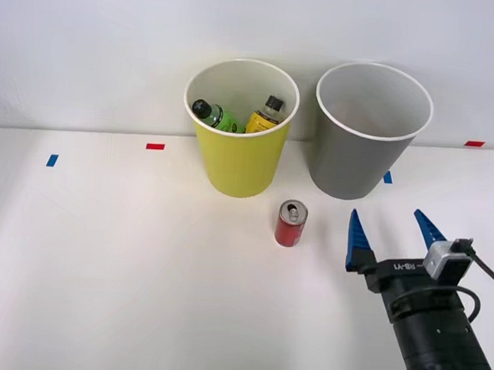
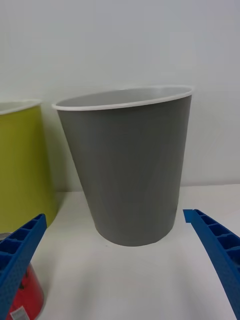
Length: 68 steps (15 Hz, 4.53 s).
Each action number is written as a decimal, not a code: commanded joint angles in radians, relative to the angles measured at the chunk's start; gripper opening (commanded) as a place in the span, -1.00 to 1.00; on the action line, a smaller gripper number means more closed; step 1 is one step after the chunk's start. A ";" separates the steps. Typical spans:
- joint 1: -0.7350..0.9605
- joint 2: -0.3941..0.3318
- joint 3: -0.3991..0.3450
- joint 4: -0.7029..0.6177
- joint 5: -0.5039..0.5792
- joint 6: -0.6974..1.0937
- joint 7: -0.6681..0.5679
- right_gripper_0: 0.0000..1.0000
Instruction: Put cans in the gray bin, plastic bottles in the light green bin
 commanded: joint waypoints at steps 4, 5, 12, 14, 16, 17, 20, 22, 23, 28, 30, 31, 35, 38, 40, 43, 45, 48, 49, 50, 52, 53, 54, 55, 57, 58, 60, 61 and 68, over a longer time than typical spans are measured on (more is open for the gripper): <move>0.029 0.014 -0.001 0.188 -0.038 -0.239 0.294 1.00; 0.030 0.017 -0.001 0.228 -0.051 -0.279 0.317 1.00; 0.044 0.014 -0.012 0.376 -0.100 -0.426 0.328 1.00; 0.052 -0.006 -0.009 0.380 -0.128 -0.431 0.317 1.00; 0.070 -0.023 -0.002 0.380 -0.149 -0.448 0.303 1.00; 0.083 -0.028 -0.001 0.380 -0.156 -0.456 0.294 1.00; 0.121 -0.022 -0.001 0.380 -0.165 -0.471 0.268 1.00; 0.153 -0.011 0.001 0.380 -0.168 -0.520 0.171 1.00; 0.167 -0.003 0.001 0.380 -0.168 -0.548 0.134 1.00; 0.222 0.044 -0.022 0.380 -0.174 -0.660 0.094 1.00; 0.239 0.064 -0.036 0.380 -0.174 -0.687 0.116 1.00; 0.244 0.074 -0.038 0.380 -0.174 -0.687 0.142 1.00; 0.257 0.113 -0.035 0.380 -0.191 -0.686 0.390 1.00; 0.282 0.118 -0.025 0.380 -0.197 -0.686 0.423 1.00; 0.290 0.112 -0.024 0.380 -0.197 -0.684 0.420 1.00; 0.290 0.097 -0.022 0.380 -0.197 -0.681 0.424 1.00; 0.290 0.097 -0.022 0.380 -0.197 -0.681 0.424 1.00; 0.290 0.097 -0.022 0.380 -0.197 -0.681 0.424 1.00; 0.290 0.097 -0.022 0.380 -0.197 -0.681 0.424 1.00; 0.290 0.097 -0.022 0.380 -0.197 -0.681 0.424 1.00; 0.290 0.097 -0.022 0.380 -0.197 -0.681 0.424 1.00; 0.290 0.097 -0.022 0.380 -0.197 -0.681 0.424 1.00; 0.290 0.097 -0.022 0.380 -0.197 -0.681 0.424 1.00; 0.290 0.097 -0.022 0.380 -0.197 -0.681 0.424 1.00; 0.290 0.097 -0.022 0.380 -0.197 -0.681 0.424 1.00; 0.290 0.097 -0.022 0.380 -0.197 -0.681 0.424 1.00; 0.290 0.097 -0.022 0.380 -0.197 -0.681 0.424 1.00; 0.290 0.097 -0.022 0.380 -0.197 -0.681 0.424 1.00; 0.290 0.097 -0.022 0.380 -0.197 -0.681 0.424 1.00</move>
